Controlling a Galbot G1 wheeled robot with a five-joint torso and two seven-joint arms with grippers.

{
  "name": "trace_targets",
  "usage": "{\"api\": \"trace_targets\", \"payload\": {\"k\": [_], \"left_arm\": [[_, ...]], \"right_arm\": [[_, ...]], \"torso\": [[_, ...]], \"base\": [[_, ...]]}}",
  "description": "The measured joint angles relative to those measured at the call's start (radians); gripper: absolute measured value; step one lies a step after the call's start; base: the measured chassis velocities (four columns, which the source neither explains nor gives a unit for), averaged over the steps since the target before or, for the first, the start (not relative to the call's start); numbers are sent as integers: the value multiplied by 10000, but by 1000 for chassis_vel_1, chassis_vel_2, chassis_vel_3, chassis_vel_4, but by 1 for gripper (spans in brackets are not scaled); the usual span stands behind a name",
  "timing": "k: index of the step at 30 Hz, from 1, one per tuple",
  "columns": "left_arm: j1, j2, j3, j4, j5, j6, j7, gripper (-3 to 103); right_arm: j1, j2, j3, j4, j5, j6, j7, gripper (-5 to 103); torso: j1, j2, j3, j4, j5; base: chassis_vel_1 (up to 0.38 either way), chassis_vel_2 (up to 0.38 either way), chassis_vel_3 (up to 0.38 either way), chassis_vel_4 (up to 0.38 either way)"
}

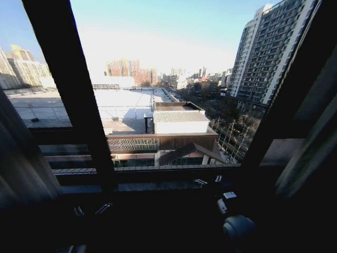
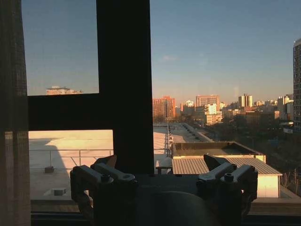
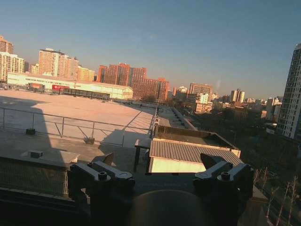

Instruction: Open the curtains by pulling them apart, changing their state from closed to fully open.

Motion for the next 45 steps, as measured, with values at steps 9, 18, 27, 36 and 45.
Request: {"api": "trace_targets", "payload": {"k": [9, 18, 27, 36, 45], "left_arm": [[47, 0, -1, 113, -4, -154, 1, 100], [62, -1, 9, 197, -6, -239, 2, 100], [66, -1, 17, 281, -21, -311, 2, 100], [-136, 3, -133, 395, -34, -326, -29, 100], [-719, 31, -406, 430, -55, -28, -56, 100]], "right_arm": [[40, -6, -11, -198, -6, 221, -85, 100], [15, 12, -9, -240, -26, 261, -101, 100], [27, 16, -100, -297, -31, 405, -103, 100], [15, 122, -268, -365, -17, 587, -56, 100], [112, 12, -264, -439, 64, 632, -35, 100]], "torso": [[-1, 1, 0, 2, -2], [-1, 0, -1, 0, 0], [-1, 1, -1, 0, 2], [6, -1, 1, 0, -3], [-5, 2, -2, -3, 3]], "base": [[374, 362, -363, -345], [283, 396, -289, -409], [271, 437, -267, -448], [135, 176, -96, -192], [-18, -61, 11, 32]]}}
